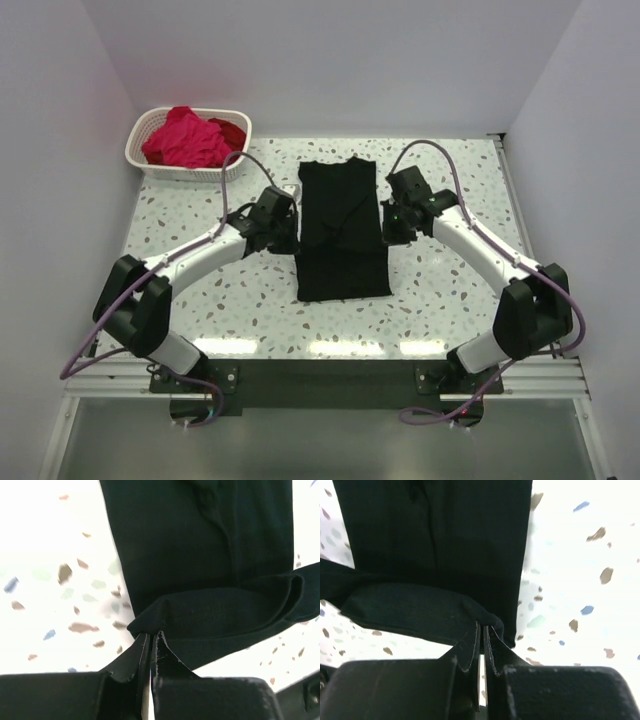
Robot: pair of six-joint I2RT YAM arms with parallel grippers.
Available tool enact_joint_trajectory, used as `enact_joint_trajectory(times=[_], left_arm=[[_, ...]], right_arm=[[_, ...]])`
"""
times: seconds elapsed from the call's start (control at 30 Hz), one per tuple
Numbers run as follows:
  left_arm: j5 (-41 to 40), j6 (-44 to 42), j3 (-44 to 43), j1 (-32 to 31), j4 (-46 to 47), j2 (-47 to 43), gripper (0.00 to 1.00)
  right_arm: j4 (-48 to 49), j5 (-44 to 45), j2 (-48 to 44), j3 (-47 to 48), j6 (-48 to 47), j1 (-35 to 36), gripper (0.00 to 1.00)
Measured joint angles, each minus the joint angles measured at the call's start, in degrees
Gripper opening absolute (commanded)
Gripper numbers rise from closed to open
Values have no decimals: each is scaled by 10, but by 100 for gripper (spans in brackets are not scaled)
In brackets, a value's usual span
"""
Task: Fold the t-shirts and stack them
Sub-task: Fold the tshirt
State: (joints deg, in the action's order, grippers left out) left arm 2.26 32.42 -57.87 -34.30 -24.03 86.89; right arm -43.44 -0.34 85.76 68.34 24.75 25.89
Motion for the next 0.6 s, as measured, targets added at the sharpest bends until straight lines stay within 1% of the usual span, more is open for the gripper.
enact_joint_trajectory(times=[0.17,0.3,0.6], left_arm=[[-28,-33,-53,10,17,47,0],[-38,-49,-77,15,33,79,0],[-57,-53,-83,29,71,134,0]], right_arm=[[28,-2,27,22,-17,-28,0],[53,-6,59,22,-21,-42,0],[121,-9,117,21,-30,-58,0]])
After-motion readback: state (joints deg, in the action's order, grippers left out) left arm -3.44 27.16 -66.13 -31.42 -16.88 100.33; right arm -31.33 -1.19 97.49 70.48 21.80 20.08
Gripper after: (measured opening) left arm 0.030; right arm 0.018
